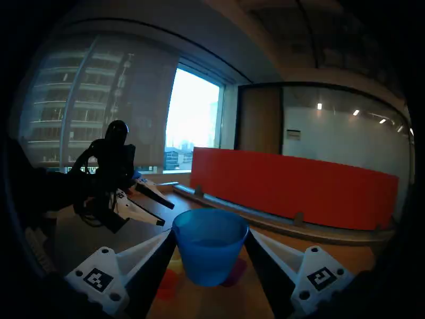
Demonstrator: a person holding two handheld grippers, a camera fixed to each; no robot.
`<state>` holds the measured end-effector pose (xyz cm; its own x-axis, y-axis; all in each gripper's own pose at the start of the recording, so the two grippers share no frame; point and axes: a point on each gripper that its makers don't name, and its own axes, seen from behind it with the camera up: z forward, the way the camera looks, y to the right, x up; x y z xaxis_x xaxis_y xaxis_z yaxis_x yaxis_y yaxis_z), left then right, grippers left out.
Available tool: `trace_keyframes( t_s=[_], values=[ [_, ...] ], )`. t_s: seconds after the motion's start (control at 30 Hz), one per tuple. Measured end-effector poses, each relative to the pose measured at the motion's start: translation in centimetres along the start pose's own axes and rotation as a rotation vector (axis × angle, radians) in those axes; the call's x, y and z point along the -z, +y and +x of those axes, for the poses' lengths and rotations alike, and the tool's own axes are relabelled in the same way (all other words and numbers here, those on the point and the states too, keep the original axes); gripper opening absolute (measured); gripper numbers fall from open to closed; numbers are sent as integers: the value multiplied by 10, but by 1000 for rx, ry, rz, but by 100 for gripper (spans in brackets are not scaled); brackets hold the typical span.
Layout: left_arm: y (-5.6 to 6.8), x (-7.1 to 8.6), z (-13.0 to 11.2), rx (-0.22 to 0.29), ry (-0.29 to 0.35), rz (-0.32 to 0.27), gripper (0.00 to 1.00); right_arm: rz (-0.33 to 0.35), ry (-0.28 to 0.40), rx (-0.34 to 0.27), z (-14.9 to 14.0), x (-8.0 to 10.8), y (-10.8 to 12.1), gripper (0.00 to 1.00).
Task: Pour water
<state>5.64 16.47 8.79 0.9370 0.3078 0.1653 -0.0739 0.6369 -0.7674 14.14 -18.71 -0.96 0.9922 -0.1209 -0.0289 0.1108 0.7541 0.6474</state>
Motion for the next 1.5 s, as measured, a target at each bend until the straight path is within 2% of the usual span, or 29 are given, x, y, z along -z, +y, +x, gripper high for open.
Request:
trace_keyframes(
  t_s=[0.37, 0.73, 1.17, 1.5],
  values=[
    [-2, -30, -16, -16, -57, -6, 99, -18, 8, 6, 5, 15, -3, 91],
    [-17, -64, -41, -7, -151, 6, 99, -44, 1, 9, 5, 28, 1, 91],
    [-29, -97, -63, 7, -228, 19, 99, -61, -9, 10, 0, 34, 5, 91],
    [-29, -118, -71, -5, -276, 15, 99, -72, -17, 0, -6, 36, 12, 91]
  ],
)
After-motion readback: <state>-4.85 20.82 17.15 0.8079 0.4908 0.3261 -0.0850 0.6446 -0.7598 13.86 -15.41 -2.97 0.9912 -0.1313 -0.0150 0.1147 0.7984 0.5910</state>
